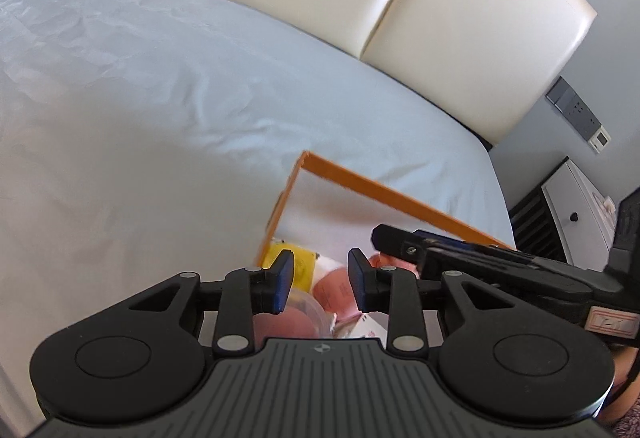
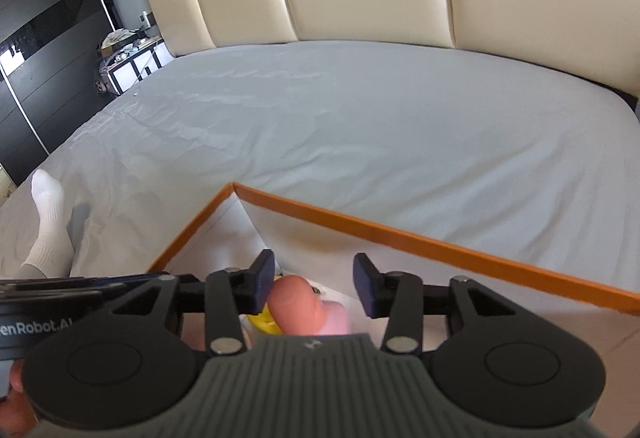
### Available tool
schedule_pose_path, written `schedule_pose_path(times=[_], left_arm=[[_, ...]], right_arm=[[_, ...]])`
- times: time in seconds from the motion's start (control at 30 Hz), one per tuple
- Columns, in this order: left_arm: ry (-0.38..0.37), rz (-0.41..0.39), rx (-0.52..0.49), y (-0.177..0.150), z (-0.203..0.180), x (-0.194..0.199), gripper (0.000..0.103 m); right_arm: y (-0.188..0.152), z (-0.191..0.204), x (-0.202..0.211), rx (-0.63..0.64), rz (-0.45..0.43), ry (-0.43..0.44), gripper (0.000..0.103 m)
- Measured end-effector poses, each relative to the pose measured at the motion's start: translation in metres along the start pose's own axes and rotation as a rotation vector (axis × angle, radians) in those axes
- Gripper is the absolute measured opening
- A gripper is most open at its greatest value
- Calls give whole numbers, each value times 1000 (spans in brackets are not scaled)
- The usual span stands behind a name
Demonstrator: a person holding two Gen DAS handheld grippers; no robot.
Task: Organize rigid objects
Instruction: 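Lower the pouch and pink bottle into the orange box and open both tools, then move both tools back to the remaining toiletries in front of the box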
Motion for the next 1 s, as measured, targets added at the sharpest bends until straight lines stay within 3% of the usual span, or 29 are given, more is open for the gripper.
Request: schedule_pose_path(times=[0.17,0.27,0.57,0.67,0.8,0.87,1.0], left_arm=[[-20,-9,-32,-4,-7,5,36],[-34,-17,-55,-11,-11,13,36],[-116,-102,-119,-46,-28,58,38],[-149,-114,-113,-60,-24,72,39],[-149,-168,-123,-76,-20,92,43],[-126,-193,-161,-84,-22,100,43],[-154,-177,-204,-105,-27,108,42]], right_arm=[[-3,1,19,-16,6,-12,44],[-7,4,30,-15,14,-31,51],[-28,20,81,4,19,-112,55],[-40,30,106,42,-13,-121,58],[-53,36,140,49,-66,-100,77],[-60,40,155,47,-88,-93,78],[-83,48,182,66,-135,-173,80]])
Point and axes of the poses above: each gripper's, at about its wrist camera, not at the fingertips, and x roughly against the way its jaws point, z to its left, y to its top, the point moved 6 cm from there along -x, roughly the way its jaws point, and after that the axes turned 5 degrees about y, right-handed, at the moved point
